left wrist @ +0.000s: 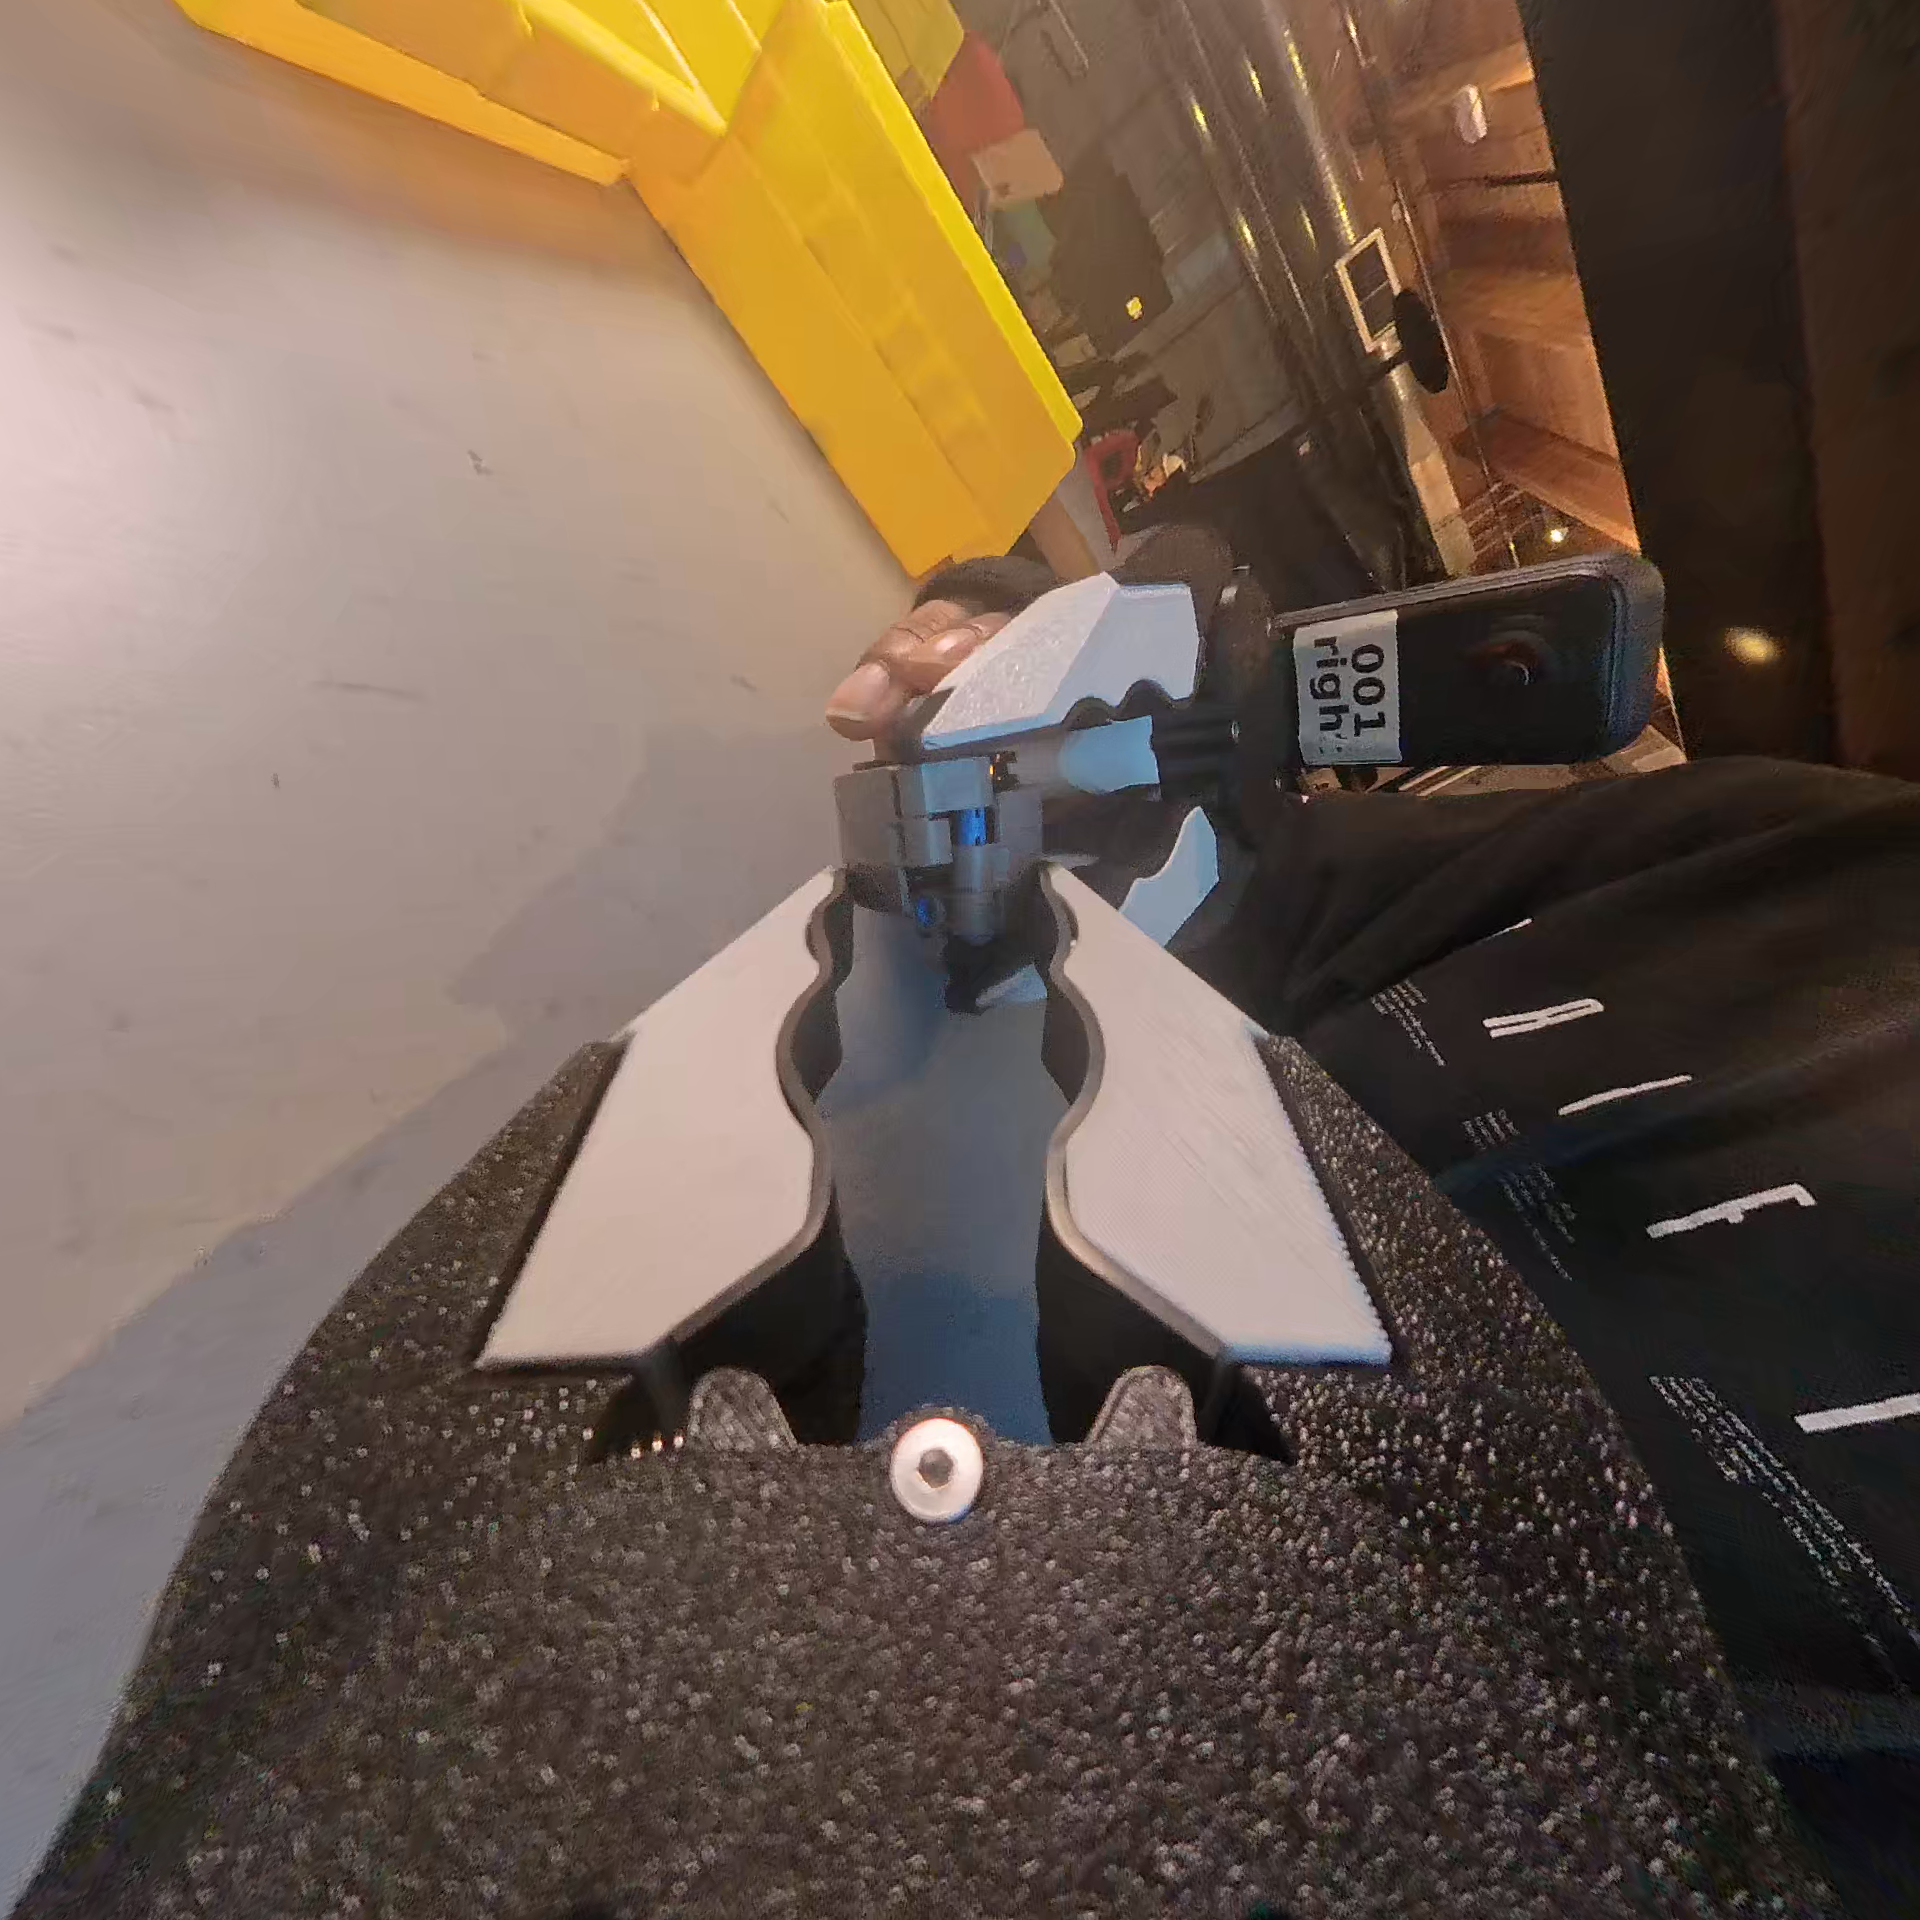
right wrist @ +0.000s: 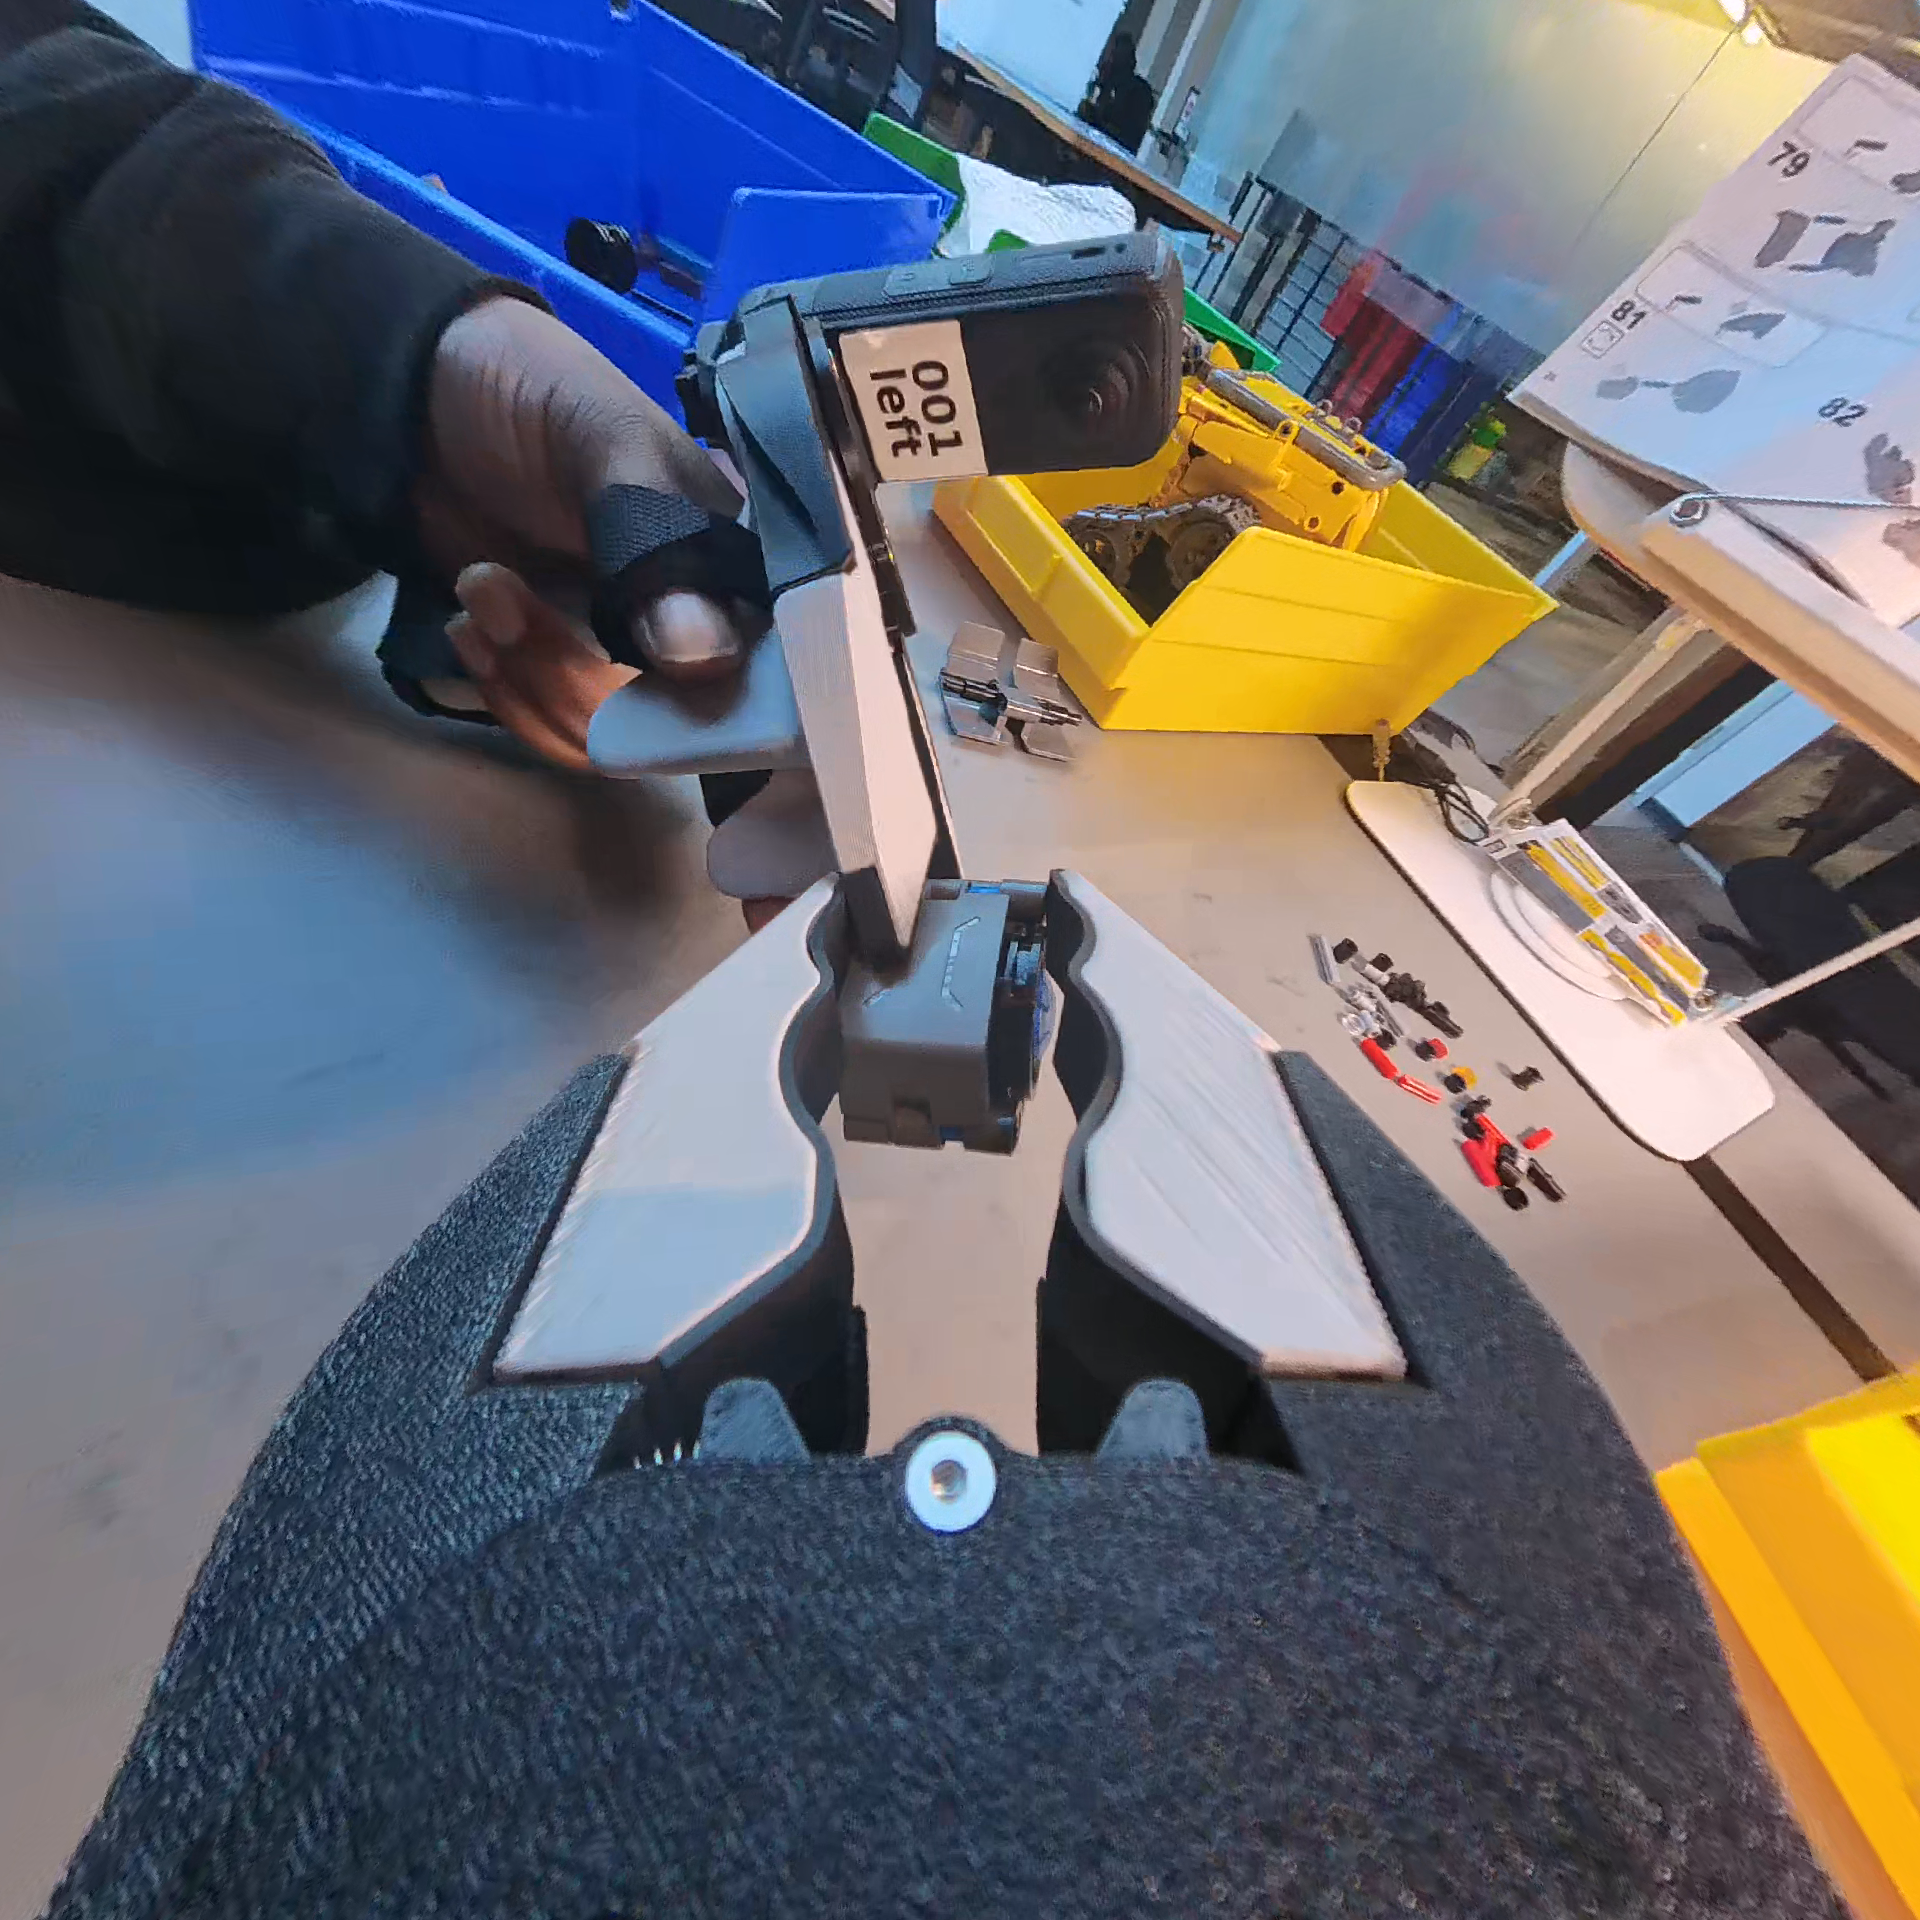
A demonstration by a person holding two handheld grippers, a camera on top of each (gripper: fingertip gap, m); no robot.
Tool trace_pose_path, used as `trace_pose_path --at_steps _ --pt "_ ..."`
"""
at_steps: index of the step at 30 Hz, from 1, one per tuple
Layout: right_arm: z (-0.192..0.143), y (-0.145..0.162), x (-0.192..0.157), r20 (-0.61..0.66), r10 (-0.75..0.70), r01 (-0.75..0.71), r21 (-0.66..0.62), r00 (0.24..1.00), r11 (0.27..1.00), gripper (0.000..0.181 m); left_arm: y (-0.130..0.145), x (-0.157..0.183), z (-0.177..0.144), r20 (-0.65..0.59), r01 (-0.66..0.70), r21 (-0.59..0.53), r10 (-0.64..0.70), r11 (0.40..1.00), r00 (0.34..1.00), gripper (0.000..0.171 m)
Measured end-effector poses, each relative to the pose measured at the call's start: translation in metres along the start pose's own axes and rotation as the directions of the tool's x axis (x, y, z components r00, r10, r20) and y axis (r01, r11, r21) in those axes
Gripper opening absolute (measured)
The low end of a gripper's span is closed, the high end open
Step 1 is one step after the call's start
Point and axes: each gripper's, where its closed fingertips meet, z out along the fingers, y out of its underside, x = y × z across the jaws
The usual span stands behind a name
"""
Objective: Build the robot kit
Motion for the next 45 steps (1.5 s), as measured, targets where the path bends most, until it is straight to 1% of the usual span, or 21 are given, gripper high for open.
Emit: trace_pose_path --at_steps 2,6,12,13,18,21,23,25,26,28,30,31,33,34,35,38,39,40,42,44,45 --pt "-0.002 -0.001 0.001 -0.013 -0.013 0.013 0.002 1.000 1.000 0.035 -0.001 0.002 0.002 0.010 0.003 0.005 -0.004 1.000 1.000 0.034" --pt "-0.004 -0.001 -0.003 -0.035 -0.131 0.129 -0.034 0.991 0.991 0.033 0.002 0.002 0.004 0.035 0.000 -0.004 0.000 1.000 0.999 0.033" --pt "0.002 0.005 -0.012 -0.037 -0.308 0.304 -0.094 0.951 0.948 0.032 0.008 -0.003 0.003 0.063 -0.002 -0.024 0.003 1.000 0.998 0.034" --pt "0.003 0.005 -0.012 -0.038 -0.309 0.305 -0.093 0.950 0.948 0.032 0.007 -0.004 0.002 0.064 -0.007 -0.023 0.009 1.000 0.998 0.034" --pt "0.004 -0.009 0.006 -0.090 -0.166 0.166 -0.007 0.982 0.986 0.036 -0.010 0.001 -0.005 0.082 -0.113 0.041 0.109 0.993 0.991 0.034" --pt "-0.003 -0.015 0.009 -0.108 -0.212 0.216 0.027 0.971 0.976 0.040 -0.014 0.004 -0.009 0.082 -0.117 0.088 0.110 0.989 0.991 0.034" --pt "-0.004 -0.014 0.005 -0.095 -0.216 0.220 0.033 0.972 0.975 0.036 -0.013 0.004 -0.010 0.094 -0.112 0.084 0.104 0.990 0.990 0.034" --pt "-0.007 -0.017 0.007 -0.092 -0.149 0.155 0.063 0.985 0.986 0.035 -0.015 0.008 -0.010 0.084 -0.115 0.102 0.106 0.988 0.991 0.035" --pt "-0.010 -0.023 0.010 -0.082 -0.078 0.087 0.107 0.994 0.990 0.035 -0.017 0.014 -0.011 0.059 -0.132 0.116 0.125 0.985 0.990 0.034" --pt "-0.021 -0.037 0.014 0.019 0.121 -0.122 0.218 0.992 0.968 0.034 -0.026 0.032 -0.019 -0.009 -0.210 0.172 0.215 0.962 0.977 0.034" --pt "-0.038 -0.058 0.023 0.148 0.317 -0.350 0.365 0.937 0.863 0.034 -0.035 0.048 -0.029 -0.021 -0.332 0.233 0.346 0.914 0.938 0.049" --pt "-0.044 -0.066 0.026 0.213 0.373 -0.429 0.407 0.903 0.806 0.034 -0.037 0.052 -0.030 0.003 -0.397 0.247 0.409 0.884 0.912 0.056" --pt "-0.052 -0.078 0.030 0.304 0.442 -0.536 0.466 0.844 0.703 0.033 -0.034 0.062 -0.024 0.031 -0.508 0.232 0.515 0.830 0.856 0.064" --pt "-0.053 -0.081 0.028 0.341 0.457 -0.570 0.474 0.821 0.671 0.033 -0.031 0.067 -0.019 0.028 -0.541 0.226 0.550 0.810 0.835 0.068" --pt "-0.050 -0.083 0.023 0.366 0.461 -0.588 0.468 0.808 0.659 0.033 -0.029 0.074 -0.013 0.017 -0.561 0.224 0.572 0.797 0.820 0.067" --pt "-0.044 -0.086 0.009 0.410 0.447 -0.603 0.450 0.795 0.659 0.034 -0.022 0.075 -0.002 0.028 -0.598 0.159 0.602 0.785 0.798 0.044" --pt "-0.043 -0.085 0.007 0.418 0.441 -0.601 0.435 0.794 0.671 0.033 -0.021 0.074 -0.003 0.044 -0.616 0.142 0.617 0.775 0.786 0.043" --pt "-0.042 -0.083 0.004 0.425 0.423 -0.586 0.405 0.800 0.702 0.033 -0.019 0.069 -0.005 0.073 -0.640 0.111 0.636 0.760 0.768 0.035" --pt "-0.041 -0.079 -0.002 0.408 0.363 -0.513 0.358 0.838 0.781 0.034 -0.011 0.063 -0.010 0.098 -0.693 0.037 0.688 0.720 0.720 0.034" --pt "-0.038 -0.073 -0.008 0.345 0.262 -0.375 0.317 0.901 0.871 0.040 -0.005 0.054 -0.011 0.144 -0.738 -0.057 0.737 0.673 0.661 0.034" --pt "-0.037 -0.073 -0.011 0.321 0.215 -0.317 0.310 0.922 0.896 0.043 0.000 0.049 -0.010 0.154 -0.760 -0.114 0.767 0.640 0.623 0.034"
